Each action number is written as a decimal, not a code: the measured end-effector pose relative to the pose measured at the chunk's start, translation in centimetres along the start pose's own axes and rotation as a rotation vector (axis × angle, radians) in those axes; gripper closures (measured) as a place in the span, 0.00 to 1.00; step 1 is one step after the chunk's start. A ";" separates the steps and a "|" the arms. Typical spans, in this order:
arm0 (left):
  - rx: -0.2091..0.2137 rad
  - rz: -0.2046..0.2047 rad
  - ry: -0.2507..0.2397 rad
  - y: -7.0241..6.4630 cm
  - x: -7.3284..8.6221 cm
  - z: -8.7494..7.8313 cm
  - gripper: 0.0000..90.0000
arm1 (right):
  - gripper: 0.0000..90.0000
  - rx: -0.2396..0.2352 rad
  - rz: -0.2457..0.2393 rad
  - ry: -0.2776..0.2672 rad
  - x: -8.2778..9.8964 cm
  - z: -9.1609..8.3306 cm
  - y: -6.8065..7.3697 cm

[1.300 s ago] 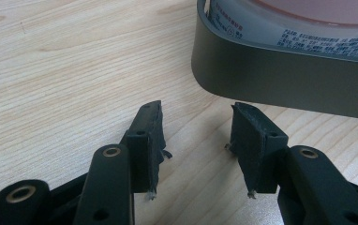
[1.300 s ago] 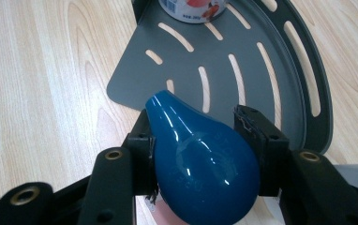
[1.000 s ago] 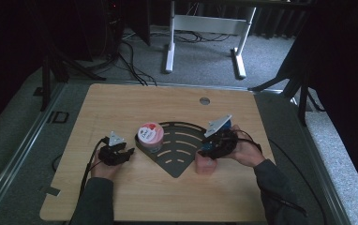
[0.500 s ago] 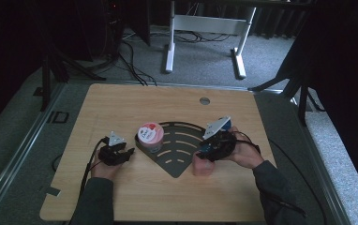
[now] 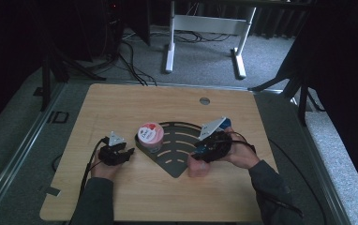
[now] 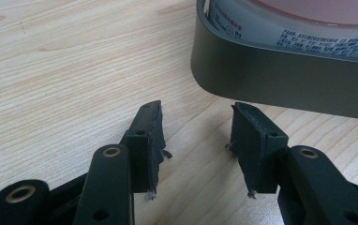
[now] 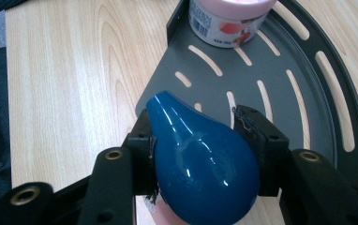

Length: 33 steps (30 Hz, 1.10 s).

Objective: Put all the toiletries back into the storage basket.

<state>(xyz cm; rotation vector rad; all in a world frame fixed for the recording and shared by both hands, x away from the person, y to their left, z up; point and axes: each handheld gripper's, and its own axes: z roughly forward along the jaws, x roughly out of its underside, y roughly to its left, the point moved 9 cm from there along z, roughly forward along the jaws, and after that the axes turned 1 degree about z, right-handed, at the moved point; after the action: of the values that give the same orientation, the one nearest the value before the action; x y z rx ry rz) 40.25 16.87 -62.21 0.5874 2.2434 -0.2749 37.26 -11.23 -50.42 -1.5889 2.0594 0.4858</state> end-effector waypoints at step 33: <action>0.003 0.000 0.000 0.0 0.0 0.0 0.60 | 0.60 -0.025 -0.022 -0.020 -3.1 1.8 0.5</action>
<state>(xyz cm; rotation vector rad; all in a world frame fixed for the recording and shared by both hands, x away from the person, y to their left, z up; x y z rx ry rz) 40.23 16.86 -62.21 0.5887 2.2436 -0.2778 37.71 -7.60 -50.12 -1.6132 2.0265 0.5194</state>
